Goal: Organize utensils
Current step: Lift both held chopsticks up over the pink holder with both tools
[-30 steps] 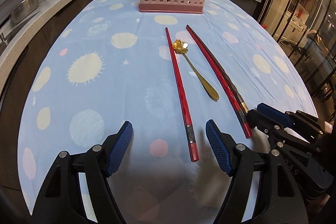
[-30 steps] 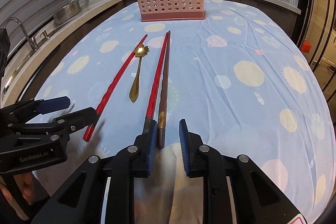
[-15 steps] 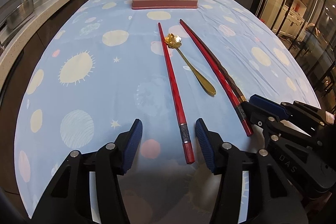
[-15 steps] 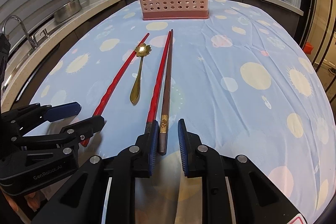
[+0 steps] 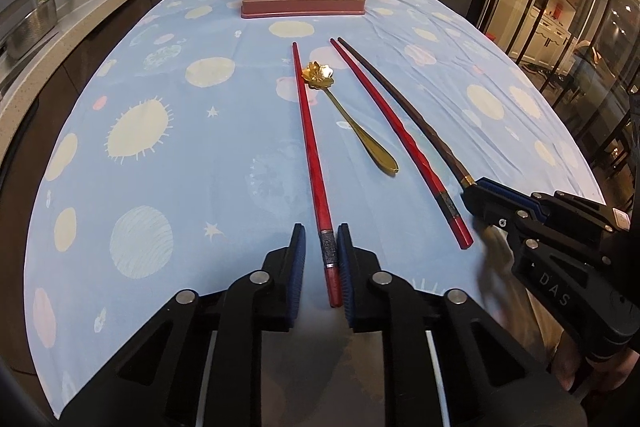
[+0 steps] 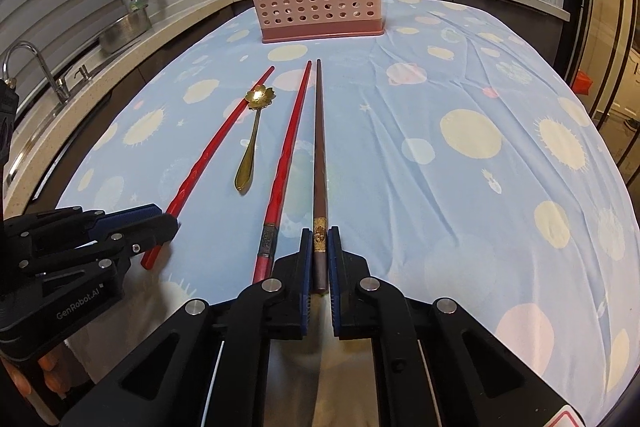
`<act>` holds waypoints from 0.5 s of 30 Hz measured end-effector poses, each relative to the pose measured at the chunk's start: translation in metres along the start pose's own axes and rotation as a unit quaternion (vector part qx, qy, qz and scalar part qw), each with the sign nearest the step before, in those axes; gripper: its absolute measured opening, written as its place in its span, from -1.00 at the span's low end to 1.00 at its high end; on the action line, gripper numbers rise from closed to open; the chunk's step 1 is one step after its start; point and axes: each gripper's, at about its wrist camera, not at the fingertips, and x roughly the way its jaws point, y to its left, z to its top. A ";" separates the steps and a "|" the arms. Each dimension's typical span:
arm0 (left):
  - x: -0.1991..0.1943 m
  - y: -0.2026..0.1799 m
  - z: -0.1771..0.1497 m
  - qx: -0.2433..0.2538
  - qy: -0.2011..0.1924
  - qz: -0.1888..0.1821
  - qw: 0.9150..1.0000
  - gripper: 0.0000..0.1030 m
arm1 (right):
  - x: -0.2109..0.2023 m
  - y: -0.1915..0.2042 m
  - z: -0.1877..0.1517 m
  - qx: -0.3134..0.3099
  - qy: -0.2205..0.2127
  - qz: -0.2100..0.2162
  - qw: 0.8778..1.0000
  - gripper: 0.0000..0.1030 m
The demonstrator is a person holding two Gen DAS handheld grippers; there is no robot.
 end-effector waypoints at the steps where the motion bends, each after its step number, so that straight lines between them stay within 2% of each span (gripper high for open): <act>1: 0.000 0.000 0.000 0.000 0.002 -0.003 1.000 -0.83 | -0.002 -0.001 -0.001 0.002 0.000 0.000 1.000 -0.87; 9: -0.013 0.004 0.000 -0.009 0.001 -0.012 1.000 -0.86 | -0.029 -0.015 0.001 0.019 -0.024 -0.005 1.000 -0.87; 15: -0.041 0.012 0.009 -0.022 -0.030 -0.017 0.999 -0.86 | -0.061 -0.022 0.013 0.030 -0.062 -0.002 0.998 -0.87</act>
